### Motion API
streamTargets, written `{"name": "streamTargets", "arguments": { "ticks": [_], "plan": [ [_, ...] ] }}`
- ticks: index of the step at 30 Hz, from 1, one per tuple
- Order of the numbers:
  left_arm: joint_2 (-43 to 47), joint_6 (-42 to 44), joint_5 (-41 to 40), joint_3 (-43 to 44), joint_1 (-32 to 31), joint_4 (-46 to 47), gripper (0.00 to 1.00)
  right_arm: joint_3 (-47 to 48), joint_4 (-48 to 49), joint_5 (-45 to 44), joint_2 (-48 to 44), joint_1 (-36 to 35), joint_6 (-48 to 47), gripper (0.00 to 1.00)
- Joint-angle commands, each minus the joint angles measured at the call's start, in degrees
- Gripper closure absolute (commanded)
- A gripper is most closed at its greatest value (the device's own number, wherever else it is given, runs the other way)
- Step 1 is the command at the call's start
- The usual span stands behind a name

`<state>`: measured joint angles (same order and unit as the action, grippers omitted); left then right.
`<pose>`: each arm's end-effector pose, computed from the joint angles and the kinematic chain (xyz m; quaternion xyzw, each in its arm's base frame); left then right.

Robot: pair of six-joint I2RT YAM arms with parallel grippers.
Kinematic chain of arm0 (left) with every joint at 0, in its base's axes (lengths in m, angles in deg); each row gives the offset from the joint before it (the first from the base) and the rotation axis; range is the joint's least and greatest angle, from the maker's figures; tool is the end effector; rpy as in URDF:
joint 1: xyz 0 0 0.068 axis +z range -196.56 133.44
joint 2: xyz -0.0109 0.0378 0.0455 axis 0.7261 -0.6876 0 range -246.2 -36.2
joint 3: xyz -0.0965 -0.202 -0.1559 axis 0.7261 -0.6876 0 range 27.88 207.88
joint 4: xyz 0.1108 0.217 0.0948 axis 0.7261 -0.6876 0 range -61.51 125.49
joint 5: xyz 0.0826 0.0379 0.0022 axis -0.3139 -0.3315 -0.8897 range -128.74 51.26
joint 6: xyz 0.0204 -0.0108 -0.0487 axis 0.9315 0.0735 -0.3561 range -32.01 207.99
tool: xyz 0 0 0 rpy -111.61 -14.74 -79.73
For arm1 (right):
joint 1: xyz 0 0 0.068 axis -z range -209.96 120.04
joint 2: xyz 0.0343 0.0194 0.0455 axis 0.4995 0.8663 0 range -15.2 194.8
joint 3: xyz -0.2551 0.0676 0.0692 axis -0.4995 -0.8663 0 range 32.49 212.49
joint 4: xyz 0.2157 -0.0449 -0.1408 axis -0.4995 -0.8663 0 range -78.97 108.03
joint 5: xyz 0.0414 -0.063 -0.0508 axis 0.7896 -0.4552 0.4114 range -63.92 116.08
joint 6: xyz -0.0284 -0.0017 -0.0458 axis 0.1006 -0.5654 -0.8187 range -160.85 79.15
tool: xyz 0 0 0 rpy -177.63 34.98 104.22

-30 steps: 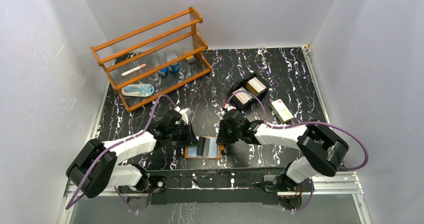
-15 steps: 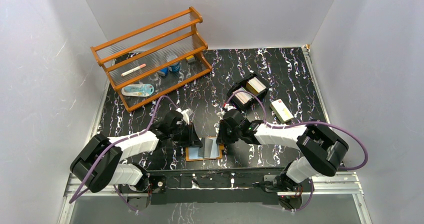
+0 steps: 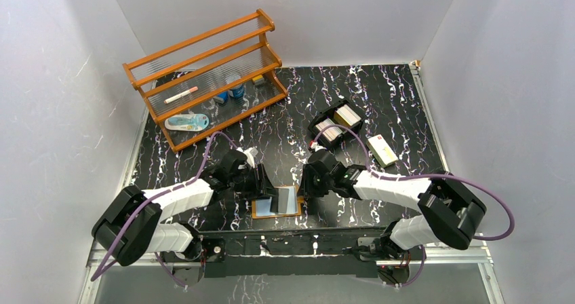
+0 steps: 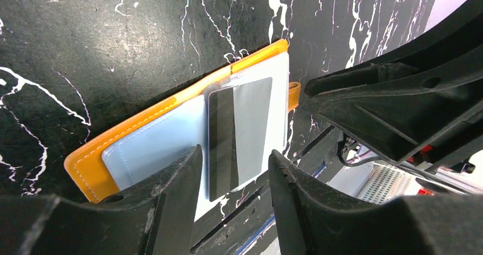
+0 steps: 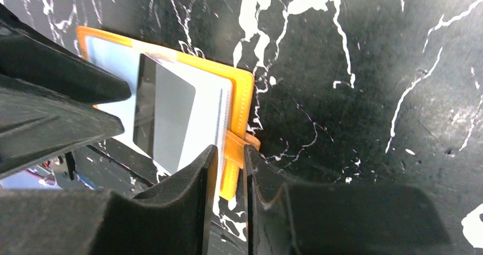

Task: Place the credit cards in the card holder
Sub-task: Insert the credit card into the card holder.

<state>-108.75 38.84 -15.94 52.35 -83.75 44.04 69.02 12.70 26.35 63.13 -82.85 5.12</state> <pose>0.1760 -0.1509 0.1551 -0.0086 0.8907 -0.4164 0.1825 0.1591 0.2105 0.1731 -0.0570 0.9290 0.2791 0.2361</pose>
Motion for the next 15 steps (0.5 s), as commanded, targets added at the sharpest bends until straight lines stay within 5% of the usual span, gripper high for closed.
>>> {"name": "streamTargets", "arguments": {
  "ticks": [1,15],
  "plan": [
    [-0.04,-1.03,0.97,-0.04,0.1,-0.91,0.54,-1.68,2.02,1.4,-0.84,0.07,1.94,0.69],
    [-1.93,-7.18,-1.4,-1.82,-4.83,7.51,0.46,-2.42,4.06,1.19,0.81,-1.85,2.54,0.71]
  ]
}}
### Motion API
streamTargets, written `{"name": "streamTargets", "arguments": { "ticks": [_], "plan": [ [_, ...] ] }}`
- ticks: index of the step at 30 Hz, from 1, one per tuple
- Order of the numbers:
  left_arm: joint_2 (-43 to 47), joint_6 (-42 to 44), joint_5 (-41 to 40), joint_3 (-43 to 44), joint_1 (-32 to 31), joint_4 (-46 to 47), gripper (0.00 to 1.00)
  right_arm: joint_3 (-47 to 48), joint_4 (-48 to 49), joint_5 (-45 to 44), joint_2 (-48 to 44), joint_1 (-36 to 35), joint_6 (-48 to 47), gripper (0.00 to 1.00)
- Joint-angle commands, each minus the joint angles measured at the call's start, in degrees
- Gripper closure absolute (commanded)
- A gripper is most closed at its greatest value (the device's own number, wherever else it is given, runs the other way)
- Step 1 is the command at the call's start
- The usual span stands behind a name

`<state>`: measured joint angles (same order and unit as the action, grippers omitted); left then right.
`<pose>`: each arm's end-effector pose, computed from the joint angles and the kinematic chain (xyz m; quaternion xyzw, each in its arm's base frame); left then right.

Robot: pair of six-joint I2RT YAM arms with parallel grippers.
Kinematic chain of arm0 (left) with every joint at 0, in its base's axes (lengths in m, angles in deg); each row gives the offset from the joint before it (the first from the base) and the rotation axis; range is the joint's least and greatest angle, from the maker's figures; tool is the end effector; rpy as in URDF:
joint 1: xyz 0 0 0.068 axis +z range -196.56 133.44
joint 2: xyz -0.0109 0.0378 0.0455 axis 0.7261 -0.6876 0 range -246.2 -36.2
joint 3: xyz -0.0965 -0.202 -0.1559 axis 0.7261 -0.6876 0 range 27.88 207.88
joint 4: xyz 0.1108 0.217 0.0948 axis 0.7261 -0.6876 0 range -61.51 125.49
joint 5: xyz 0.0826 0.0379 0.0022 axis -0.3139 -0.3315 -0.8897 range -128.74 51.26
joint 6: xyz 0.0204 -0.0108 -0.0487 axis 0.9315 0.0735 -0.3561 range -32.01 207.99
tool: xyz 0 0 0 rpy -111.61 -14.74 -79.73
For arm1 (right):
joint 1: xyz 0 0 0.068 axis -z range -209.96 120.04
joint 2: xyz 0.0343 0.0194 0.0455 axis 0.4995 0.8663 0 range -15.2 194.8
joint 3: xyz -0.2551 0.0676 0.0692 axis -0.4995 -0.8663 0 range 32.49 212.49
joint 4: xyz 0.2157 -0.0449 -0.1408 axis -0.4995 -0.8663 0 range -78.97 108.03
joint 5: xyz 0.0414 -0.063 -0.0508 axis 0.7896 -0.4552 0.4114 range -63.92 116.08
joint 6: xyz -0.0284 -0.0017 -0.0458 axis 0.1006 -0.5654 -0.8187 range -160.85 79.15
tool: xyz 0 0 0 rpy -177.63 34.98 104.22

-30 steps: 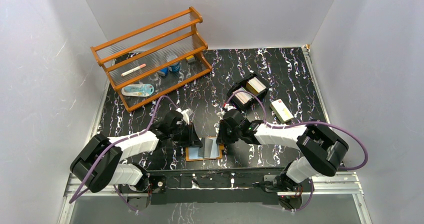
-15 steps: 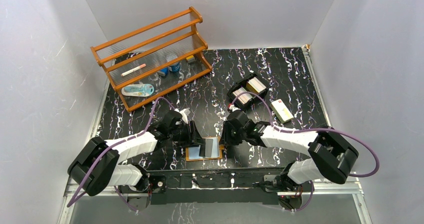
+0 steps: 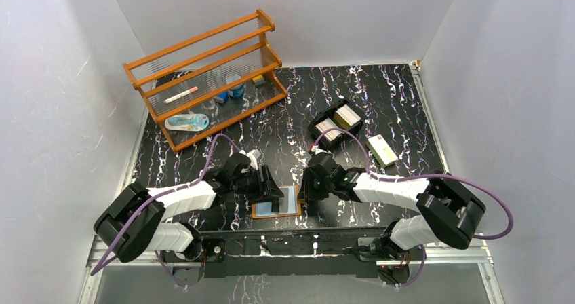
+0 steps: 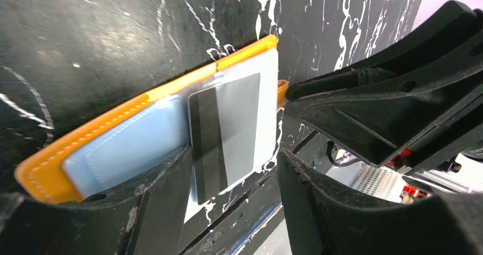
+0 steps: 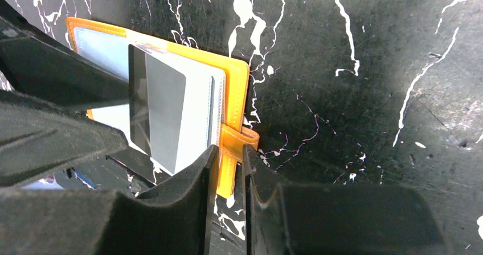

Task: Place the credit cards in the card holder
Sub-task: Insert the credit card into the card holder.

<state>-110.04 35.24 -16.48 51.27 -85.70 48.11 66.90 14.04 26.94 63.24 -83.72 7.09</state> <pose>0.1723 -0.1577 0.1507 -0.0202 0.8851 -0.4306 0.1754 0.1523 0.2086 0.1635 -0.0500 0.9322 0.2823 0.2208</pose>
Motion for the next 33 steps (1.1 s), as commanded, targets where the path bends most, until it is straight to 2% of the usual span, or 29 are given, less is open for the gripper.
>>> {"name": "streamTargets", "arguments": {
  "ticks": [1,13,19,22,25,29,33],
  "plan": [
    [-0.67,-3.92,-1.61,-0.19,-3.87,3.76,0.46,-0.21,2.83,0.52,0.79,-1.25,1.56,0.71],
    [-4.29,-4.82,-5.91,6.72,-8.74,1.92,0.47,-1.04,3.78,-1.45,-0.93,-2.62,3.81,0.72],
    [0.64,-8.37,-9.24,4.02,-8.85,3.15,0.46,-2.06,5.5,0.01,-1.97,-2.67,5.58,0.71],
    [1.3,-7.8,-9.72,4.85,-8.85,-0.49,0.45,-1.61,3.48,-1.61,-3.57,-2.66,5.71,0.71],
    [3.15,-7.0,-11.49,4.49,-8.92,-4.62,0.46,1.32,-5.46,-6.33,-6.02,-2.67,2.92,0.72],
    [5.98,-5.93,-15.74,5.17,-8.9,-11.84,0.54,2.14,-11.13,-10.29,-10.43,-2.67,2.83,0.73],
    [5.3,-2.79,-18.64,7.78,-8.94,-19.4,0.74,0.85,-11.54,-10.34,-12.0,-2.66,4.5,0.75]
  ]
}}
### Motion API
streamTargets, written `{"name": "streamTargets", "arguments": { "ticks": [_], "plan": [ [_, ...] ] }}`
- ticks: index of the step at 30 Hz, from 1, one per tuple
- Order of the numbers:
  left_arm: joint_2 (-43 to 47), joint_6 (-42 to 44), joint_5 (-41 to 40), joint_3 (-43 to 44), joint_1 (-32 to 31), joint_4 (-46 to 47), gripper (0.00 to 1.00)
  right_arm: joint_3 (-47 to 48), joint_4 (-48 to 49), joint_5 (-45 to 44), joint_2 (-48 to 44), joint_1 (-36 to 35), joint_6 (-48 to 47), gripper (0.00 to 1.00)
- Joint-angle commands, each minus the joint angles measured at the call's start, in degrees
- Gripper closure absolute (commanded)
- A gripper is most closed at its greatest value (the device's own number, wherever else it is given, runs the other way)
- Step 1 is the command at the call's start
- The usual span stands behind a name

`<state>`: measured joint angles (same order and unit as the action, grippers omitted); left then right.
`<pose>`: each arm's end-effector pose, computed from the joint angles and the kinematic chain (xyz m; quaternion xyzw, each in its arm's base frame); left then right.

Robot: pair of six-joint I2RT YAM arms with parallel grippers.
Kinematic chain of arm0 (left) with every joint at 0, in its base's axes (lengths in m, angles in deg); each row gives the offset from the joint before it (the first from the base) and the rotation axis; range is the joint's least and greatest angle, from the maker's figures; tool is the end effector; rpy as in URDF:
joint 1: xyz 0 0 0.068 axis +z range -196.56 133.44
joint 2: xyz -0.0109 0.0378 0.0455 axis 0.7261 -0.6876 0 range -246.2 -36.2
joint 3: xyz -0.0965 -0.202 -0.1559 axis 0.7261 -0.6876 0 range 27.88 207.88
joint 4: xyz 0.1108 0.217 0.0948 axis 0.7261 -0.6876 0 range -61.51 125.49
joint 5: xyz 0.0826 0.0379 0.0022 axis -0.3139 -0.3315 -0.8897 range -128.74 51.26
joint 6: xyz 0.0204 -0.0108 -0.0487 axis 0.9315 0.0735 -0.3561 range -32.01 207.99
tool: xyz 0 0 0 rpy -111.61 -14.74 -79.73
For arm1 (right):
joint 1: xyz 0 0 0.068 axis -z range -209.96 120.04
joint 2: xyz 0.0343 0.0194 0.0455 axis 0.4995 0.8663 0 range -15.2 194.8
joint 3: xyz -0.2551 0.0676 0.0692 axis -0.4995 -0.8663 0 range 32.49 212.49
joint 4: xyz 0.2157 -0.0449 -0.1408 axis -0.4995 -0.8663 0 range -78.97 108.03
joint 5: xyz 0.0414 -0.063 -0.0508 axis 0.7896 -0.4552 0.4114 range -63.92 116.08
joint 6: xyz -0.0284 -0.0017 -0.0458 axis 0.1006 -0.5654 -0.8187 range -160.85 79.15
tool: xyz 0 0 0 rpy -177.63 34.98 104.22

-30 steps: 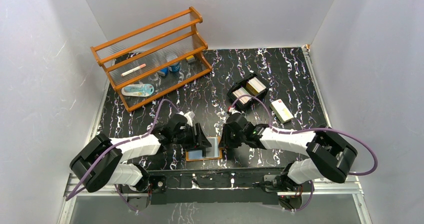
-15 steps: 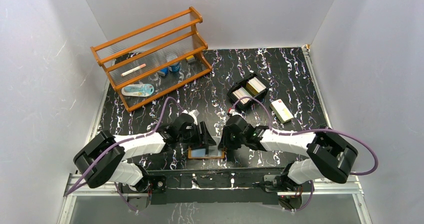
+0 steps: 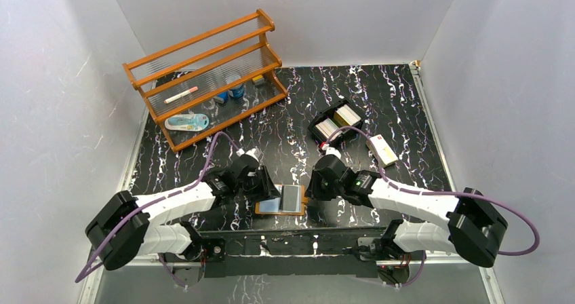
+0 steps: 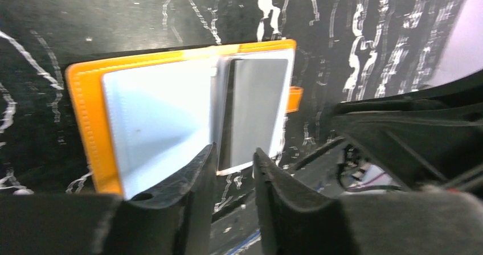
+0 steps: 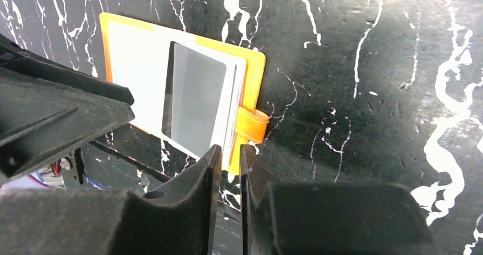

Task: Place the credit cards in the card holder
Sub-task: Insert the credit card into the card holder.

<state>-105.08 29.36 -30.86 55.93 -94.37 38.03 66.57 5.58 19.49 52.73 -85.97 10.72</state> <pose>0.1543 -0.1775 0.1772 -0.0549 0.8966 -0.3855 0.2110 0.1338 0.1911 0.1924 -0.0144 0.9267 0.2684 0.2626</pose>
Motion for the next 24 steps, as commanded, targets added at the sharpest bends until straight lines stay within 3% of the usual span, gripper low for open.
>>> {"name": "streamTargets", "arguments": {
  "ticks": [1,3,6,24],
  "plan": [
    [-0.08,3.64,-4.53,3.35,-0.26,-10.17,0.81,1.01,-2.86,-2.68,-1.24,-0.42,1.03,0.75],
    [-1.08,4.56,-5.11,3.64,-0.23,-11.24,0.92,1.13,-2.91,-2.21,0.25,-0.42,1.37,0.75],
    [-3.79,5.71,-4.89,4.48,-0.21,-11.29,1.0,1.01,-1.96,-1.8,2.18,-0.37,1.64,0.76],
    [-11.61,5.28,5.9,4.57,-2.55,1.89,1.0,-0.67,7.78,-0.64,12.04,-4.09,4.53,0.76]
  ]
}}
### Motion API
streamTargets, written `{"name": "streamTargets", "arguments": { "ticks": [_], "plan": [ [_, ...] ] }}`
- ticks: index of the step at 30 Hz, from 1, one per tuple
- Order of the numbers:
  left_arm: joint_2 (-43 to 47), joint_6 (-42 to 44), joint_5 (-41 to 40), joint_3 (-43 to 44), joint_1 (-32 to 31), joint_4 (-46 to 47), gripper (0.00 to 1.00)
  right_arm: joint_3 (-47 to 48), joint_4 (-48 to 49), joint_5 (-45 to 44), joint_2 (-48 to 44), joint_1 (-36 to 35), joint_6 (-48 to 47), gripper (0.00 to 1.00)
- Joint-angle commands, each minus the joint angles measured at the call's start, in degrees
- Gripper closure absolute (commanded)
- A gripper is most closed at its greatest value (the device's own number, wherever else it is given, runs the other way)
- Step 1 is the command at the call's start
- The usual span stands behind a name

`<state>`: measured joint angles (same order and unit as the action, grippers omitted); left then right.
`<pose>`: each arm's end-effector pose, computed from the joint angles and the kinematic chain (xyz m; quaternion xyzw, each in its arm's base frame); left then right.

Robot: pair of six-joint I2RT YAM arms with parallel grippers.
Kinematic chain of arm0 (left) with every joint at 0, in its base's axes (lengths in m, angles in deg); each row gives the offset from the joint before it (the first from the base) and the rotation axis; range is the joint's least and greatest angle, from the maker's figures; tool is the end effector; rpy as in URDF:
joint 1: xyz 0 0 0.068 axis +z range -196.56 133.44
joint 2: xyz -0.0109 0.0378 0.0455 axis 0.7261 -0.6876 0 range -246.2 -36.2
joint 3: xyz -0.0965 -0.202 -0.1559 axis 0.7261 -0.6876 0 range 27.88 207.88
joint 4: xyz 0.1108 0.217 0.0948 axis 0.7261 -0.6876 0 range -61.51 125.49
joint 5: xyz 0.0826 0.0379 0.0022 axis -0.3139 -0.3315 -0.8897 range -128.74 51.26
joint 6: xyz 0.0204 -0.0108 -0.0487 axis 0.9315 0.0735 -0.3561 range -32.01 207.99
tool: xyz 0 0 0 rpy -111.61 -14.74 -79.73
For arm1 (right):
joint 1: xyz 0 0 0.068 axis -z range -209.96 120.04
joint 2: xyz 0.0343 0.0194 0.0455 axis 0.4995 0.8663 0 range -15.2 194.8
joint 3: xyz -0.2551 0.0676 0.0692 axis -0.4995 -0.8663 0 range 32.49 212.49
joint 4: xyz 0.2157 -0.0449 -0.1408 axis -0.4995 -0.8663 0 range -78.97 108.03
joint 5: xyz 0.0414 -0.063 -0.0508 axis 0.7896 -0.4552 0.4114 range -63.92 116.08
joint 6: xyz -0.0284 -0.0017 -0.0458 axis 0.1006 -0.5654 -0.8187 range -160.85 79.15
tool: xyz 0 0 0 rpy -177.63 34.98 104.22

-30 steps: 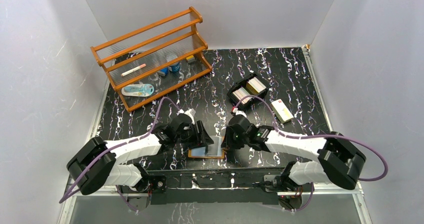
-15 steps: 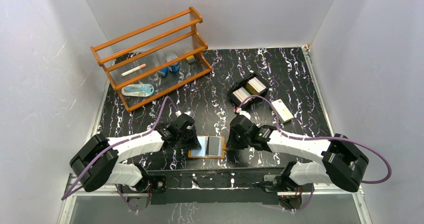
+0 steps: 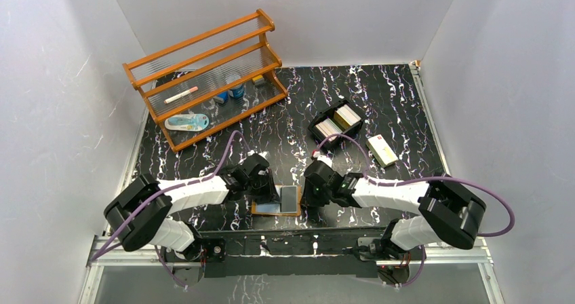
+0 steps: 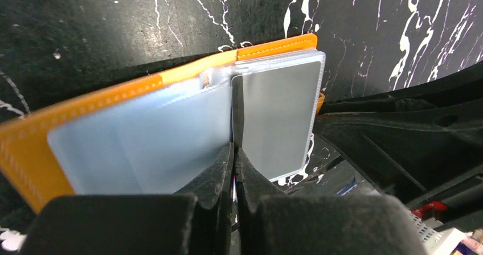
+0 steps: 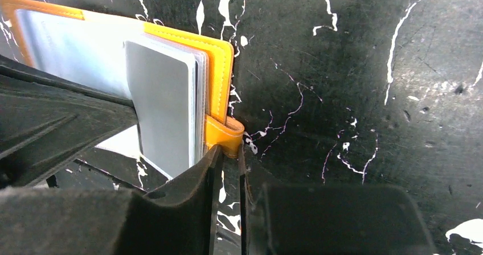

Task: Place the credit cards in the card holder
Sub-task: Insert the credit card into the card holder, then pick up the credit card from the storage box.

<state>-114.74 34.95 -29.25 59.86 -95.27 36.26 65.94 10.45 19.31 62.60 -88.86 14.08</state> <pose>0.1642 -0.1959 0.1573 -0.0038 0.9238 -0.3393 0.1772 0.1321 0.2109 0.1571 -0.0134 0.9437 0.2424 0.2245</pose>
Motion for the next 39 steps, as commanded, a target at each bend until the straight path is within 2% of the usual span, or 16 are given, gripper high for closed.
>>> {"name": "streamTargets", "arguments": {
  "ticks": [1,4,8,13,18,24,27,30,31,32,33,35,37,39],
  "plan": [
    [-2.23,-0.7,4.78,-0.19,-1.99,5.36,1.0,0.1,2.99,-1.39,2.44,-1.4,1.02,0.76],
    [-2.36,-2.01,5.58,-1.44,-2.19,8.11,1.0,0.38,2.56,-2.32,3.5,-1.57,0.84,0.76],
    [-0.25,-1.25,1.62,0.47,-2.19,1.46,0.98,1.81,-0.29,-3.52,3.11,-1.58,-0.4,0.76],
    [4.82,0.49,-5.46,4.31,-2.12,-8.97,0.85,3.69,-4.75,-8.24,-1.5,-1.0,-5.67,0.71],
    [9.3,1.72,-8.24,6.09,-1.62,-13.88,0.61,7.43,-8.61,-9.89,-4.99,2.47,-15.27,0.65],
    [16.26,6.13,-12.95,8.87,-1.28,-19.46,0.46,17.61,-12.42,-14.38,-5.15,11.31,-26.86,0.63],
    [20.11,7.61,-14.01,10.31,-1.28,-22.43,0.43,22.13,-11.84,-12.47,-2.81,18.86,-34.03,0.64],
    [23.46,9.29,-14.22,11.18,-1.26,-24.11,0.38,26.47,-10.18,-14.58,0.6,23.61,-41.48,0.65],
    [24.66,9.65,-14.66,11.73,-1.24,-25.2,0.28,28.23,-9.19,-15.19,2.04,24.8,-43.51,0.65],
    [25.73,10.32,-14.94,12.65,-1.28,-26.66,0.02,29.98,-7.84,-16.32,3.51,26.51,-46.46,0.65],
    [27.32,11.08,-15.65,13.75,-1.22,-28.45,0.02,32.05,-6.0,-14.53,5.98,28.66,-49.71,0.65],
    [30.6,14.24,-16.88,15.47,-1.29,-31.29,0.02,39.13,-9.69,-6.73,12.99,33.3,-51.38,0.63],
    [33.51,16.61,-18.46,15.17,-1.24,-33.0,0.02,41.95,-9.92,-3.66,17.55,36.56,-53.44,0.6],
    [37.1,17.66,-18.97,12.53,-1.27,-33.54,0.02,46.11,-11.09,-6.58,21.57,38.32,-57.71,0.58]
  ]
}}
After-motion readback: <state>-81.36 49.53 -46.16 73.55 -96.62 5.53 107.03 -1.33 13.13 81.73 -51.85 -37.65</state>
